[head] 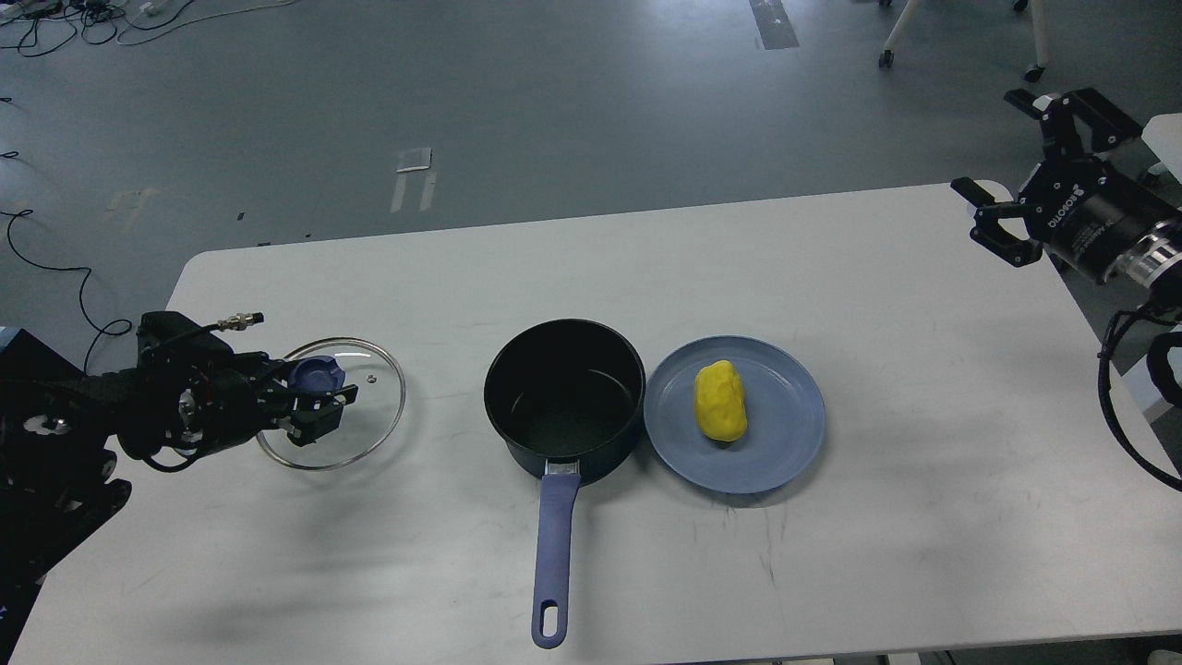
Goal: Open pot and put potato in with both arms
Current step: 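Lift the glass lid off the pot and set it down beside it, then release the lid and raise the left gripper away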
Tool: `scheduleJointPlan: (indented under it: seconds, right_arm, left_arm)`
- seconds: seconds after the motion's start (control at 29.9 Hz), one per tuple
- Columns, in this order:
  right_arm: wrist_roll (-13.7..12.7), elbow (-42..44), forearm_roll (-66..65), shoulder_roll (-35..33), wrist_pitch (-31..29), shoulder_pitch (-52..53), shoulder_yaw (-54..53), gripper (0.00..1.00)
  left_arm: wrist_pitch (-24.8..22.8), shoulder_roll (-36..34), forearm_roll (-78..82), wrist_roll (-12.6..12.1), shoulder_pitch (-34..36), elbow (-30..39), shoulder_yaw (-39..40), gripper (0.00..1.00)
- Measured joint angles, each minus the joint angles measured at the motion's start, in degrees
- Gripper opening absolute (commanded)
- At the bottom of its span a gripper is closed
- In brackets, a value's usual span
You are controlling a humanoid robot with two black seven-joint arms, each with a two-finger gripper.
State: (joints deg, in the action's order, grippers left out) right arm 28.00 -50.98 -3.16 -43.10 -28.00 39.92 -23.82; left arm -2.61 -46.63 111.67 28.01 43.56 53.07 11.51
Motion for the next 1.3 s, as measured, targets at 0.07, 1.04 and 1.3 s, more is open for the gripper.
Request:
scheduleJointPlan:
  seconds: [0.07, 1.04, 1.3]
  right_arm:
    - [0.0, 0.0, 0.0, -0.02, 0.0, -0.06, 0.0, 1.0]
    - [0.0, -0.28, 0.0, -0.6, 0.0, -0.28, 0.03, 1.0]
    - [0.0, -0.6, 0.0, -1.56, 0.0, -0.28, -0.02, 1.0]
  left_arm:
    - [0.09, 0.32, 0.0, 0.0, -0.6, -1.01, 0.0, 0.36]
    - [5.2, 1.07, -3.49, -0.01, -5.68, -5.23, 0.01, 0.98]
    - [-1.67, -3.55, -13.98, -0.02, 0.66, 4.91, 0.46, 0.98]
